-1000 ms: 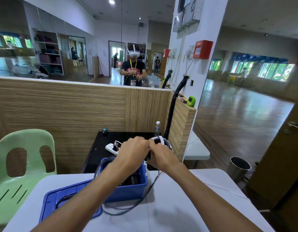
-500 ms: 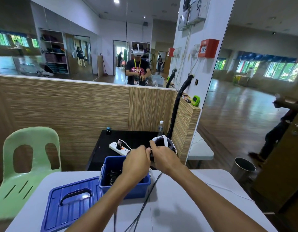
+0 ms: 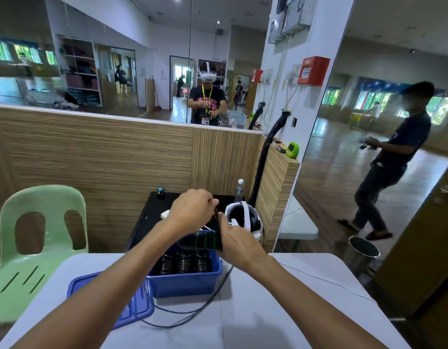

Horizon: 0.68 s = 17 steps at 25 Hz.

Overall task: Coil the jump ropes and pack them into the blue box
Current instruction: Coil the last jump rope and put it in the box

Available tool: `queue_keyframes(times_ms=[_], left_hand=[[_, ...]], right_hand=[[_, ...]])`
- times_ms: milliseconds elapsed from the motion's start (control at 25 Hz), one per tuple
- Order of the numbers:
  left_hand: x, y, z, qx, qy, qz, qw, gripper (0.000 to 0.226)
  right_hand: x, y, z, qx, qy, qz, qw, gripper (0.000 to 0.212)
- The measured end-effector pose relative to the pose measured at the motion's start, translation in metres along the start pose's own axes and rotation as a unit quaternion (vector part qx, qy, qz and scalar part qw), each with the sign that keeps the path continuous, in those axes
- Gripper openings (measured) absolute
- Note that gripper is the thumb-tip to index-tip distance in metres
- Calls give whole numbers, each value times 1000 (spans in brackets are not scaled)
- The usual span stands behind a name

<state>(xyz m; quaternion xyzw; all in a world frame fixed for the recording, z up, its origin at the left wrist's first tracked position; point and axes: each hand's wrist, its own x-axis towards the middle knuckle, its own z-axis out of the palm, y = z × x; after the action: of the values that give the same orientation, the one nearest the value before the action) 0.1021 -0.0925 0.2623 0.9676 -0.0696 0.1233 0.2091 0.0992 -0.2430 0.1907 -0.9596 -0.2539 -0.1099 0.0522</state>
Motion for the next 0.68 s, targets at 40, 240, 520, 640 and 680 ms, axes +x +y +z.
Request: queue_keyframes(times_ms=[40, 240, 520, 640, 680], left_hand=[[-11, 9, 5, 29, 19, 28, 999, 33], [-63, 34, 38, 134, 54, 81, 986, 7], [-94, 24, 69, 55, 142, 9, 988, 33], [-102, 23, 72, 63, 146, -1, 987, 41], [-102, 23, 70, 65, 144, -4, 987, 42]], right_hand=[[2, 3, -3, 4, -8, 25, 1000, 58], [14, 15, -22, 33, -23, 93, 995, 23], [15, 6, -19, 44, -31, 98, 994, 40], [14, 3, -16, 37, -31, 87, 995, 46], [14, 3, -16, 35, -29, 83, 996, 46]])
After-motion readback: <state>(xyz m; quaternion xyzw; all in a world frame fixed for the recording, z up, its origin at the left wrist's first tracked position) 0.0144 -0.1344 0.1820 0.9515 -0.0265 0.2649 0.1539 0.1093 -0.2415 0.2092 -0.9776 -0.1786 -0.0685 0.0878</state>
